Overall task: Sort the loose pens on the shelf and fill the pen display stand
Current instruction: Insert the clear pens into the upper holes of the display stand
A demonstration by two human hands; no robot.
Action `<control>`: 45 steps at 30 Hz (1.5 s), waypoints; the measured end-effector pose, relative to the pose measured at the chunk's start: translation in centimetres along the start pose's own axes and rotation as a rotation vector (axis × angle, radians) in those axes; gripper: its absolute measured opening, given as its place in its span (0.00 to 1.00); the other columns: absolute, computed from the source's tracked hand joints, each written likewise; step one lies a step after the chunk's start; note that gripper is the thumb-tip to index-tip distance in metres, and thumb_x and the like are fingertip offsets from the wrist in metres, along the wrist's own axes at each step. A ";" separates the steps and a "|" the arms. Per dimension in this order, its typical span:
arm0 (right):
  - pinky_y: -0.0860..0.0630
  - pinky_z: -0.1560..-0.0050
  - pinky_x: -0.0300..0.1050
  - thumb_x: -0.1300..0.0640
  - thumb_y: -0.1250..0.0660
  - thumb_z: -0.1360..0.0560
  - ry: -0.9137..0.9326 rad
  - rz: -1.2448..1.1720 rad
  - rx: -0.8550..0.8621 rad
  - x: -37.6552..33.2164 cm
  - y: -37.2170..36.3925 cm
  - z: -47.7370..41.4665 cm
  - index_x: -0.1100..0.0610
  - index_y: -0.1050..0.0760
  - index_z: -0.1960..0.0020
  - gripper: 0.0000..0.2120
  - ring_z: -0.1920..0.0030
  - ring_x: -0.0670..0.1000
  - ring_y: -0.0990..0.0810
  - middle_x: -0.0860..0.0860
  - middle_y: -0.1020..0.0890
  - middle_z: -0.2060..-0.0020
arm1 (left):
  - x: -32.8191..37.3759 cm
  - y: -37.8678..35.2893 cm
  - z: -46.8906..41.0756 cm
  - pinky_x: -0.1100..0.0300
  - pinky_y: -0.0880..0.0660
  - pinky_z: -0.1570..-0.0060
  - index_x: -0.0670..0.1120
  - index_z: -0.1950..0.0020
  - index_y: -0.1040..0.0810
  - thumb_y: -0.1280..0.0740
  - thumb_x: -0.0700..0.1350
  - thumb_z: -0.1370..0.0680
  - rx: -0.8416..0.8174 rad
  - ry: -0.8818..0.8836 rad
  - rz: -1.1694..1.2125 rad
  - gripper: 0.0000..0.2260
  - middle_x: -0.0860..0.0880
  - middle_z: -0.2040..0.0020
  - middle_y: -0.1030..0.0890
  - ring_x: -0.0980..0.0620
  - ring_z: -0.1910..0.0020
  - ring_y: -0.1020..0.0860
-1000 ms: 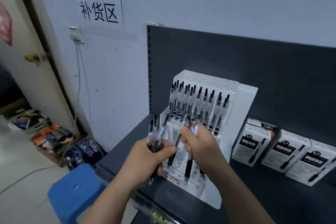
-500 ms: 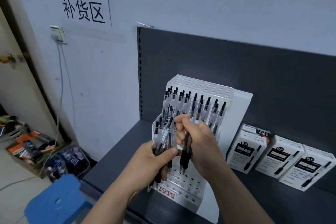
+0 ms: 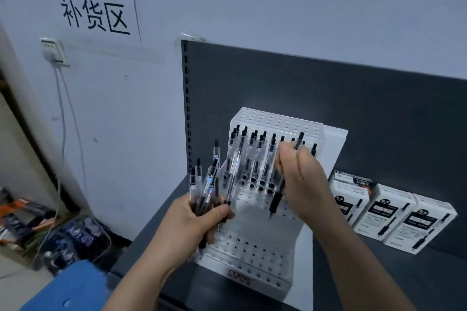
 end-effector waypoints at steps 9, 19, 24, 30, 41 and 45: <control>0.20 0.58 0.46 0.57 0.39 0.20 -0.074 -0.008 0.002 -2.0 -1.5 -2.4 0.58 0.28 0.54 0.06 0.63 0.52 0.18 0.56 0.18 0.64 | 0.7 3.4 -2.3 0.54 0.28 0.67 0.42 0.51 0.21 0.29 0.41 0.25 0.099 -0.049 0.055 0.05 0.47 0.61 0.14 0.52 0.75 0.29; 0.19 0.55 0.54 0.61 0.33 0.25 -0.090 0.407 -0.140 -2.8 -4.4 -4.4 0.59 0.27 0.58 0.04 0.60 0.54 0.16 0.55 0.16 0.64 | 0.1 5.2 -3.1 0.58 0.29 0.70 0.41 0.51 0.21 0.30 0.40 0.24 0.081 -0.003 0.052 0.04 0.46 0.60 0.14 0.52 0.76 0.30; 0.18 0.55 0.45 0.66 0.35 0.23 -0.193 0.234 -0.160 -1.9 -5.3 -4.1 0.64 0.24 0.55 0.03 0.65 0.48 0.16 0.59 0.15 0.62 | 0.2 5.6 -3.2 0.58 0.29 0.70 0.41 0.51 0.22 0.30 0.40 0.24 0.065 -0.010 0.030 0.04 0.47 0.60 0.14 0.51 0.74 0.29; 0.18 0.58 0.55 0.62 0.38 0.22 -0.236 0.310 -0.105 -0.9 -5.3 -3.8 0.65 0.27 0.63 0.12 0.73 0.44 0.18 0.68 0.18 0.60 | 0.5 5.6 -3.2 0.57 0.31 0.70 0.41 0.52 0.21 0.30 0.41 0.24 0.049 -0.007 0.011 0.04 0.47 0.61 0.15 0.52 0.75 0.29; 0.18 0.59 0.44 0.56 0.35 0.23 -0.207 0.303 -0.074 -1.0 -5.0 -2.7 0.67 0.25 0.63 0.15 0.70 0.49 0.17 0.64 0.17 0.64 | 0.5 5.0 -2.9 0.57 0.27 0.68 0.43 0.55 0.18 0.28 0.42 0.26 -0.028 -0.011 -0.040 0.03 0.41 0.64 0.16 0.52 0.74 0.26; 0.22 0.69 0.41 0.53 0.34 0.23 -0.196 -0.034 -0.102 -2.6 -4.4 -1.2 0.60 0.22 0.61 0.13 0.72 0.46 0.21 0.52 0.19 0.72 | 0.6 4.2 -2.7 0.59 0.27 0.68 0.42 0.56 0.18 0.27 0.42 0.28 -0.073 -0.021 -0.066 0.04 0.41 0.66 0.17 0.50 0.74 0.26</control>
Point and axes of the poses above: each hand's wrist, its own z-axis away from the middle knuckle, its own y-axis out of the back of the hand, x = y × z, the point moved 3 cm from there along -z, towards the middle knuckle
